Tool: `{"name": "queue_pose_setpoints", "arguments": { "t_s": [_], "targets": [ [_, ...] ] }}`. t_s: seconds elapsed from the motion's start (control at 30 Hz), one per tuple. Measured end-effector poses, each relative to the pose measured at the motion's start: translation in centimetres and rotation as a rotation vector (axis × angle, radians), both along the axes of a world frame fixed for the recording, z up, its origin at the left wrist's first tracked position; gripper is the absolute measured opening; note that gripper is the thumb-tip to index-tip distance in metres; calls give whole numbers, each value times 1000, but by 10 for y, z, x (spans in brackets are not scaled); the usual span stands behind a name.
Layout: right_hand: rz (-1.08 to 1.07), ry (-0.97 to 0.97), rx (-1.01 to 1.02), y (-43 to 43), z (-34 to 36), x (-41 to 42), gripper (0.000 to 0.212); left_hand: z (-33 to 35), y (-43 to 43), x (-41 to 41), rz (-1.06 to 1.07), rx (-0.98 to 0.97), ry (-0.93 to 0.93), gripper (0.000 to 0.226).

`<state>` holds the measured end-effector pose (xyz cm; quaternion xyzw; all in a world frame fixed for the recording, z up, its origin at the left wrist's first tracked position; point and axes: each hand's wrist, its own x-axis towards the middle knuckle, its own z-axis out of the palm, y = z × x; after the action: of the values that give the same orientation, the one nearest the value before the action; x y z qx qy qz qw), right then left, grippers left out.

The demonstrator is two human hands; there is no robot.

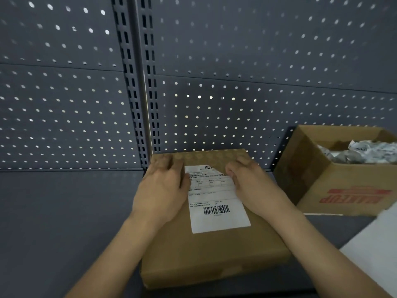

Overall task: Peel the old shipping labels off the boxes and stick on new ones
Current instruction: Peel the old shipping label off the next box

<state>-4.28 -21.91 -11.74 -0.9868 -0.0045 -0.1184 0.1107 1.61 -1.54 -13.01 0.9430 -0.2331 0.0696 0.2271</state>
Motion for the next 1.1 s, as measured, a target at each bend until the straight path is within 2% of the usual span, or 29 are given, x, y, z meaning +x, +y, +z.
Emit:
{"name": "queue_pose_setpoints", "arguments": {
  "t_s": [0.13,0.23,0.43,0.77,1.0,1.1],
  "targets": [
    [21,-8,35,-2,0,1,25,-1,0,1,8,6,14,39],
    [20,-27,119,-1,3,-2,18,0,1,0,14,-1,17,39],
    [-57,-84,159,-1,2,-4,20,-1,1,-1,15,-12,7,40],
    [-46,-50,-130,5,-3,-2,15,0,2,-2,11,-7,-21,41],
    [-145,-99,-100,6,-6,-5,11,1,0,-2,14,-13,-22,40],
    [-167,-99,-148,8,-8,-5,12,0,1,-1,5,-21,-30,40]
  ]
}}
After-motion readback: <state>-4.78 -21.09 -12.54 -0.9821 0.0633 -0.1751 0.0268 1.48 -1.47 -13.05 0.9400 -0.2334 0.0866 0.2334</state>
